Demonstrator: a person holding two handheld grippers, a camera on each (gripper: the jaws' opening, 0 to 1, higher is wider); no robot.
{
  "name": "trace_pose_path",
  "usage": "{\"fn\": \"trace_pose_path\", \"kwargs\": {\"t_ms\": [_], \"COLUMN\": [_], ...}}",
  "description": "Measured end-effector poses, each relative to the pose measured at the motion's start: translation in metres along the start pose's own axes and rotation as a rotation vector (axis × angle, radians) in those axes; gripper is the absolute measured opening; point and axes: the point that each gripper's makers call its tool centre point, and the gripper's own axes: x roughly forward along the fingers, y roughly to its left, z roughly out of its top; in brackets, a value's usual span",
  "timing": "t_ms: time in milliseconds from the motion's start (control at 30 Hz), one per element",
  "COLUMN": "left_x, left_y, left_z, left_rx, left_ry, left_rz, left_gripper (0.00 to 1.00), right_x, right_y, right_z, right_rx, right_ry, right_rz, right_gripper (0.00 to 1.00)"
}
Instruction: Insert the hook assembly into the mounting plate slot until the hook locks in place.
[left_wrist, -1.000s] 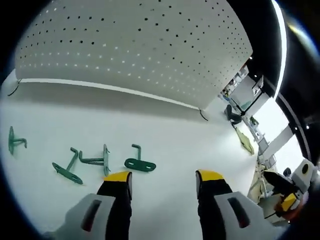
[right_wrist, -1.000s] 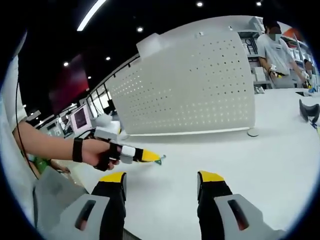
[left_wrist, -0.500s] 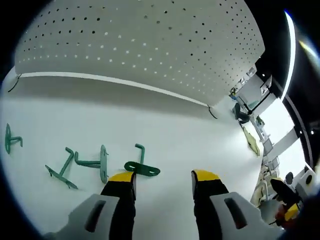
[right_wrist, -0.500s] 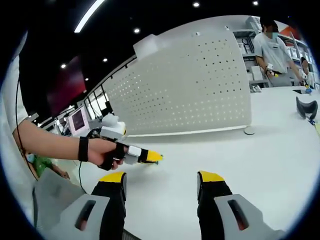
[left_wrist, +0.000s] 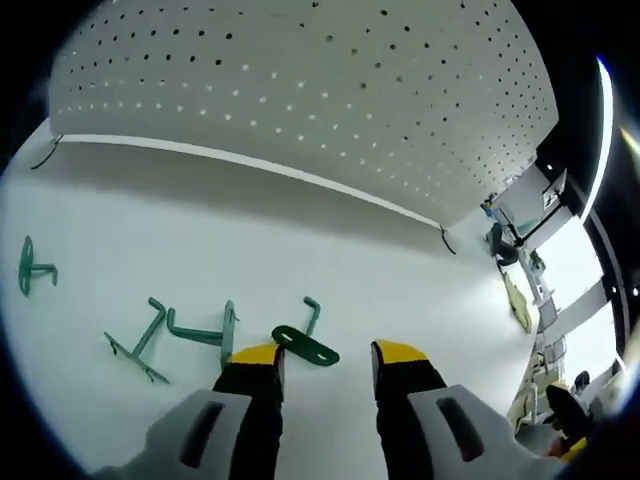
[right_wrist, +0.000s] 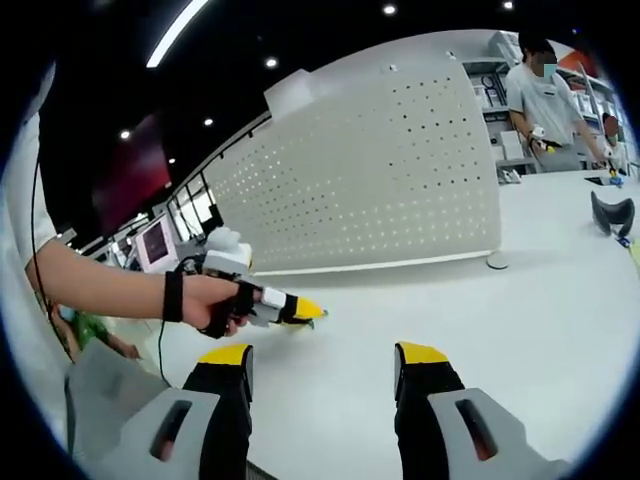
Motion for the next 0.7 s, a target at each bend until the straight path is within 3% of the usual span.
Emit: {"fn": "trace_pose_path", "kwargs": {"t_ms": [700], "left_x": [0.0072], "left_y": [0.0094], "left_z": [0.0032], "left_rx": [0.007], "left_ry": [0.016], "left_rz": [0.038], "left_gripper": [0.12], "right_x": [0.0021], "right_y": [-0.0023], "right_z": [-0.0003], "right_rx": [0.002], "right_ry": [0.008], "right_rz": [0.003], "right_gripper": [0.58]}}
